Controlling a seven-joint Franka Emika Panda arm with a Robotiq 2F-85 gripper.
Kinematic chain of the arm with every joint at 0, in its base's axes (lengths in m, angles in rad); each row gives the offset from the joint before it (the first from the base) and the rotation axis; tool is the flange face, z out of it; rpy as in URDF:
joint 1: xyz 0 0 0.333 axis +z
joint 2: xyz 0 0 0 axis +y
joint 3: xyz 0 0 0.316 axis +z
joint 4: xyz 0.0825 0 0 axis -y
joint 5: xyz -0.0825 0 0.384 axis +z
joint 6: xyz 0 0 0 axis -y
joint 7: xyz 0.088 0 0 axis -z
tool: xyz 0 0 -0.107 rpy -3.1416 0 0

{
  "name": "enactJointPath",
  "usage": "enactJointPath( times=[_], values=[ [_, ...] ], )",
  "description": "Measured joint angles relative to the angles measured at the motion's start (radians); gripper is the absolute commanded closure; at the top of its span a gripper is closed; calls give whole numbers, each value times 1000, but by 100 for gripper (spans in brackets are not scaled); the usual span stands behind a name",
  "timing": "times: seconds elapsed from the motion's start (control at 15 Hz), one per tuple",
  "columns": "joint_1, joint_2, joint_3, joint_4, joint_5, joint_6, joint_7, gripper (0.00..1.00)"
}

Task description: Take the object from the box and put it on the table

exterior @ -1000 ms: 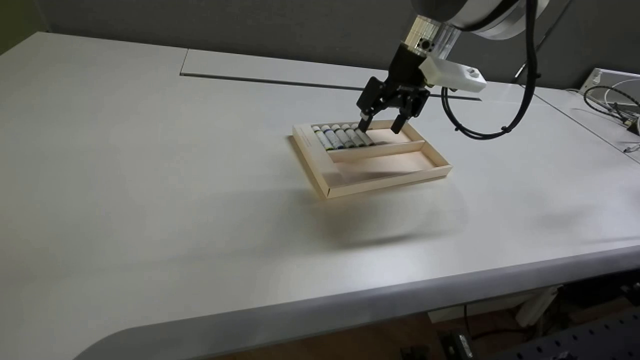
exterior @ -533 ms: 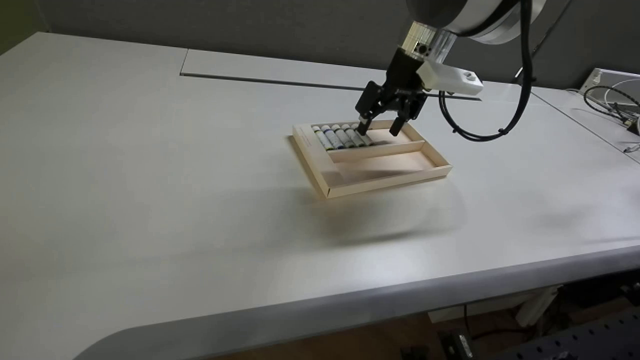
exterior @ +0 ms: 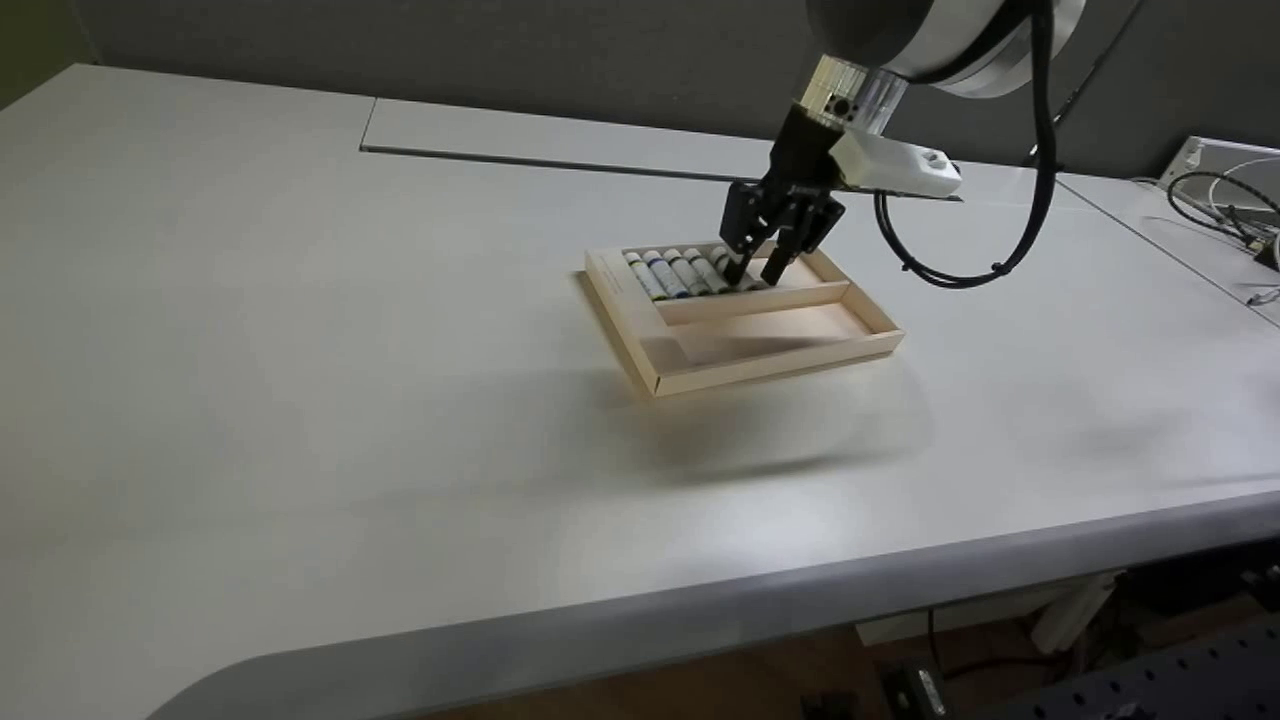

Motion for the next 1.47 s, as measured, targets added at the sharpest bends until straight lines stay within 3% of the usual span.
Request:
enactJointPath(
  times=[0.2,0.73,1.07,1.47],
  values=[
    [0,2,0,3,-5,0,0,95],
    [-6,-21,-1,24,-13,-36,1,93],
    [-52,-117,2,40,4,-156,1,93],
    [-129,-165,-62,20,4,-155,-12,93]
  ],
)
